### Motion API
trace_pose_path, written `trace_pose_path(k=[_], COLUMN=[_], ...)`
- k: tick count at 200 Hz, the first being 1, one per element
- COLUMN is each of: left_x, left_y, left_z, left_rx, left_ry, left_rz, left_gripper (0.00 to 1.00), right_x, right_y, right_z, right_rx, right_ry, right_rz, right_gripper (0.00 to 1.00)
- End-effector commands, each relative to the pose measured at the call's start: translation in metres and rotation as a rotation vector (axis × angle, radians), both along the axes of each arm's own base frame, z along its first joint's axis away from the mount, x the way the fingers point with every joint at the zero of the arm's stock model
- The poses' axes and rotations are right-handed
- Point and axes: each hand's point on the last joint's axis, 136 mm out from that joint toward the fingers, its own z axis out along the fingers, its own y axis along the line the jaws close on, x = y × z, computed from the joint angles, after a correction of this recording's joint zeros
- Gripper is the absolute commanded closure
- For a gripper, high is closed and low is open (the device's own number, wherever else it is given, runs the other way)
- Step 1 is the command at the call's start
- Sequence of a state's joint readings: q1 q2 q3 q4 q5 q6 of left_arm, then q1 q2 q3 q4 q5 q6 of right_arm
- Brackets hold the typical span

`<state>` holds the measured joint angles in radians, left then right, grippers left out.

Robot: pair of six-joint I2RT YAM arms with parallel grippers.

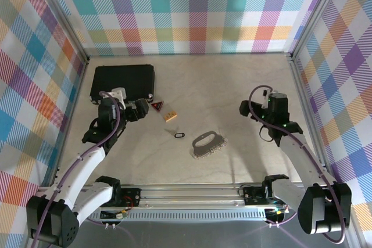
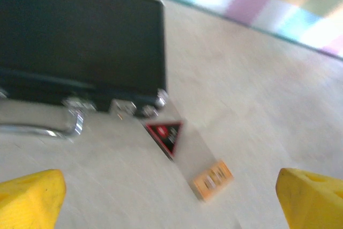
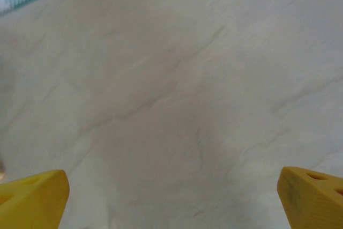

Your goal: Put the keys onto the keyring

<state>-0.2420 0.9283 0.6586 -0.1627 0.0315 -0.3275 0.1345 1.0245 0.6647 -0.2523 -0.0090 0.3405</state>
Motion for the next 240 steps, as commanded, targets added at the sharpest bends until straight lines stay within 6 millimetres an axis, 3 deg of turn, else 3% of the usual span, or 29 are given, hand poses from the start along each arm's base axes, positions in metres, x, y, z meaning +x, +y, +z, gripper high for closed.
trace_pose_path(k=[1,23,54,97,141,201,240], left_x=[-0.028,-0.045,-0.071,-0.103,-0.124,-0.139,-0.143], left_y=[-0.039,-0.064,-0.096,-0.137,-0.184,-0.193,-0.209], left_z=[-0.013,-0.015,-0.023,-0.04,-0.041,-0.082,-0.101], left_rx=[-0.123,-0.132,-0.119,-0.115,-0.178,0.103,0.252], left_ry=[0.159,0.2,0.269,0.331,0.288,0.38,0.411], left_rz=[-0.164,-0.277,-0.392,-0.505,-0.628,-0.673,-0.723], left_gripper=[0.0,0.0,0.0,0.03,0.13,0.33,0.48], right_x=[-0.027,-0.047,-0.077,-0.112,-0.123,-0.129,-0.134], right_y=[0.039,0.07,0.097,0.107,0.116,0.112,0.112], right_z=[-0.002,-0.005,-0.009,-0.022,-0.034,-0.044,-0.044], right_rx=[0.035,0.049,0.074,0.147,0.189,0.163,0.175], right_ry=[0.082,0.121,0.182,0.241,0.271,0.295,0.299], right_rz=[0.159,0.285,0.408,0.446,0.459,0.451,0.449], right_gripper=[0.01,0.01,0.01,0.01,0.01,0.01,0.01])
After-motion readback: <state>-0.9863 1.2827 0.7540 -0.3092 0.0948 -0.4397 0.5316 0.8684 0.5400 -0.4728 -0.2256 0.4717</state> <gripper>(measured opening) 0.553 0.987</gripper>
